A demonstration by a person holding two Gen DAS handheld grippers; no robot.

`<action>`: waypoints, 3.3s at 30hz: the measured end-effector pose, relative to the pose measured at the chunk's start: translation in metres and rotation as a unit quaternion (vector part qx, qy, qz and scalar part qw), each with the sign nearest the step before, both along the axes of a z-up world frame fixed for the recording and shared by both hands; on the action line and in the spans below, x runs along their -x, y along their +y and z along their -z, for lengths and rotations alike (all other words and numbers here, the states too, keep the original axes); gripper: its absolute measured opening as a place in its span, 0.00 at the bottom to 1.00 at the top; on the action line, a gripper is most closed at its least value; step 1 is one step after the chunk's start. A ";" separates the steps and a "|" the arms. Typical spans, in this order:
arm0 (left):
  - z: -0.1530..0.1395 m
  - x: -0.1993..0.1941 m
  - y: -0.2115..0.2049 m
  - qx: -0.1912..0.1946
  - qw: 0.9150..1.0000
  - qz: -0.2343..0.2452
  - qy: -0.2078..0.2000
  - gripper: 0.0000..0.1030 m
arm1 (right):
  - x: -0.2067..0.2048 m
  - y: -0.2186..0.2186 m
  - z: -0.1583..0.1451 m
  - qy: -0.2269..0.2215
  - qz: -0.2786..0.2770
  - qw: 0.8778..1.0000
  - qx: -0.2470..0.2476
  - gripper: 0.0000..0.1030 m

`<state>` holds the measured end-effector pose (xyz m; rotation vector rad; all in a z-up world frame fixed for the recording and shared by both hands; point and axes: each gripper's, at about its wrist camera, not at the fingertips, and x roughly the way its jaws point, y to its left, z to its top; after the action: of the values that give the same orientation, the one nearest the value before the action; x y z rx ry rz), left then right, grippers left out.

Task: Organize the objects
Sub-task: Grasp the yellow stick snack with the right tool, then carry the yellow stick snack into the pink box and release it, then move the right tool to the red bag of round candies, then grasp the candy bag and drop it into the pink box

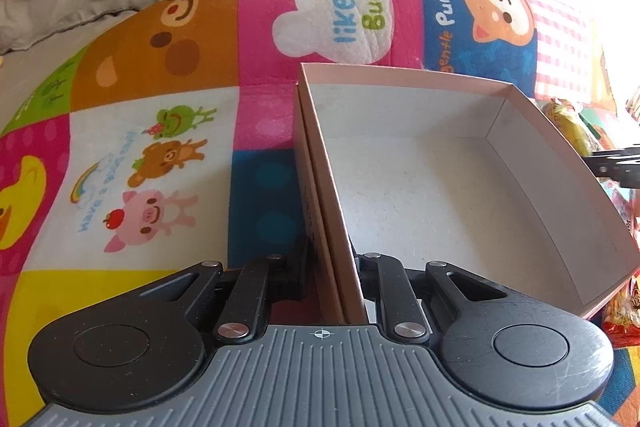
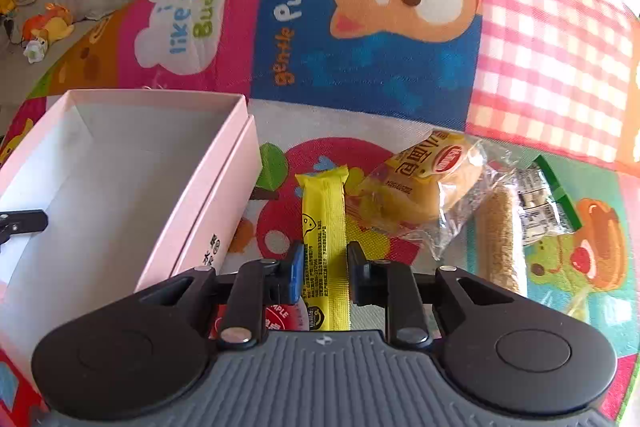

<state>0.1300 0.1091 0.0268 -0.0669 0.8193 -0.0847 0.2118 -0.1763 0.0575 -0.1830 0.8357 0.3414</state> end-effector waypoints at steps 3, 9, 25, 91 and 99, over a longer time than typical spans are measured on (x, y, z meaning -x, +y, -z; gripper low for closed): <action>0.000 0.002 -0.002 -0.003 1.000 0.000 -0.005 0.16 | 0.039 -0.020 -0.037 -0.020 -0.003 0.999 -0.033 0.21; 0.000 0.004 -0.007 0.004 1.000 -0.007 -0.002 0.16 | 0.114 -0.027 -0.094 -0.038 -0.032 0.997 -0.059 0.21; -0.001 0.007 -0.006 0.017 1.000 -0.015 0.012 0.16 | 0.037 0.122 -0.111 0.015 -0.066 0.991 -0.113 0.40; 0.000 0.012 -0.006 0.032 0.999 -0.036 0.011 0.16 | 0.217 -0.005 -0.029 -0.008 -0.088 0.995 -0.044 0.58; -0.001 0.012 -0.006 0.032 0.999 -0.036 0.010 0.16 | 0.200 0.031 -0.086 -0.056 -0.127 0.986 -0.092 0.58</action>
<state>0.1182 0.1032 0.0274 -0.1583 0.8342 -0.0430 0.0122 -0.1452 0.1434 -0.1343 0.6666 0.6408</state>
